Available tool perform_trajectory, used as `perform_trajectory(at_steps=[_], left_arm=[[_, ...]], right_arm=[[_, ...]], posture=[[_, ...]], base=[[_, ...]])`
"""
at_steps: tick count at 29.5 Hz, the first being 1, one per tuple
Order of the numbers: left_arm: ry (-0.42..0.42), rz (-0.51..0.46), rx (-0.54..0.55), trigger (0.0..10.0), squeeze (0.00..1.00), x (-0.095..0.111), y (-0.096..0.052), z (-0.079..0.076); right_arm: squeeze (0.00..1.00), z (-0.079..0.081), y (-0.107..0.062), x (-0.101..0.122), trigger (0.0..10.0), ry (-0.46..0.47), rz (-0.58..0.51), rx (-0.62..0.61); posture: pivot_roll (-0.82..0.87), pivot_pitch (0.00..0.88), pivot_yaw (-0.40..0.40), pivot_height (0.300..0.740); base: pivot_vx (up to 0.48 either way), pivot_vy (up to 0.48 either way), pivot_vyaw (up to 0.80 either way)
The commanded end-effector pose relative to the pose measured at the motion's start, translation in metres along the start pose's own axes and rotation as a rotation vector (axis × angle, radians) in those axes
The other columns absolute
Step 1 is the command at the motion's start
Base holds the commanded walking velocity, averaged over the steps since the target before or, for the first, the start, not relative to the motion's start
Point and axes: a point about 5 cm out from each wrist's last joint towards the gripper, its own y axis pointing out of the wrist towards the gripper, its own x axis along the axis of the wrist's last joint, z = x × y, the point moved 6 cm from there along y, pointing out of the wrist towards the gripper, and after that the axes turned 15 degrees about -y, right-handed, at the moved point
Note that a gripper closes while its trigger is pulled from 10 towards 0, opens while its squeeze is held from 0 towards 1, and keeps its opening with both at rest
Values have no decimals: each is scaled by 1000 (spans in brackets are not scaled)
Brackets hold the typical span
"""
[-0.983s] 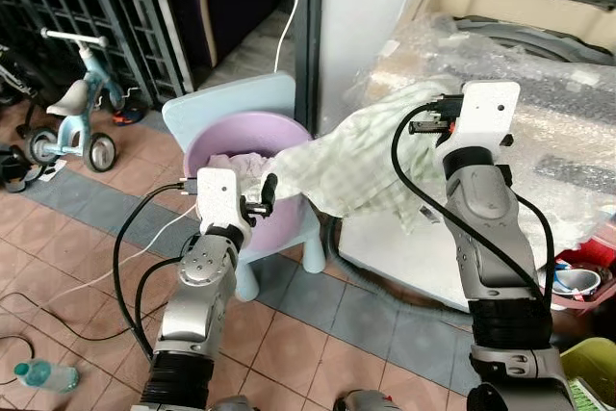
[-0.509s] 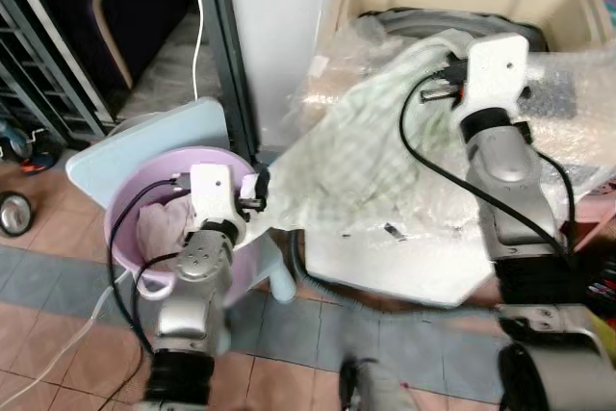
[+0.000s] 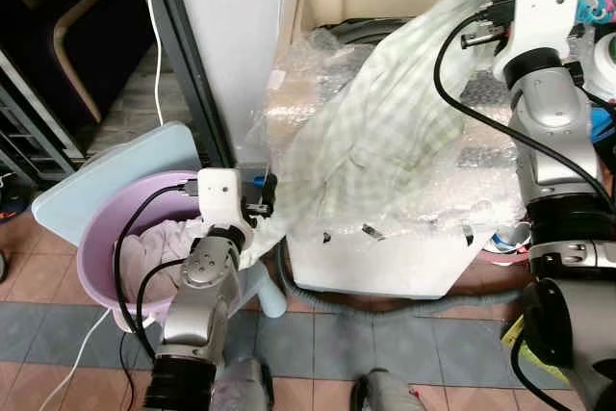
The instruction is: Clothes washing
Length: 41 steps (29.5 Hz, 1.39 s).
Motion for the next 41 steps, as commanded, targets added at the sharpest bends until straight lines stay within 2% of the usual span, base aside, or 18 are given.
perform_trajectory(at_steps=[1,6,12,21,22,31,35,37,40,41], left_arm=[[0,-6,20,10000,0,2,-1,5],[-3,4,68,10000,0,0,-4,16],[-8,16,106,10000,0,-2,-9,27],[15,10,115,10000,0,5,-12,29],[16,14,130,10000,0,5,-16,32],[8,25,172,10000,0,2,-25,42],[8,28,164,10000,0,2,-24,38],[8,33,158,10000,0,1,-24,36],[6,36,156,10000,0,0,-23,36],[8,41,155,10000,0,-1,-22,36]], right_arm=[[0,3,10,24,10000,-15,-80,34],[0,9,14,35,10000,-17,-129,72],[0,19,15,36,10000,6,-141,97],[0,27,21,46,10000,21,-170,131],[0,28,22,47,10000,23,-173,135],[0,33,29,51,10000,7,-176,153],[0,28,41,64,10000,-48,-193,174],[0,16,53,74,10000,-104,-179,173],[0,7,59,80,10000,-151,-172,152],[0,-5,64,88,10000,-155,-173,115]], posture=[[-9,66,35,740],[-2,69,31,740],[12,75,31,740],[32,128,29,740],[35,138,22,740],[49,135,6,740],[49,125,7,740],[47,119,10,740],[47,118,11,740],[48,111,9,740]], base=[[244,0,0],[254,0,200],[279,0,566],[314,0,115],[315,0,0],[306,0,0],[307,0,0],[294,0,0],[276,0,0],[0,0,0]])
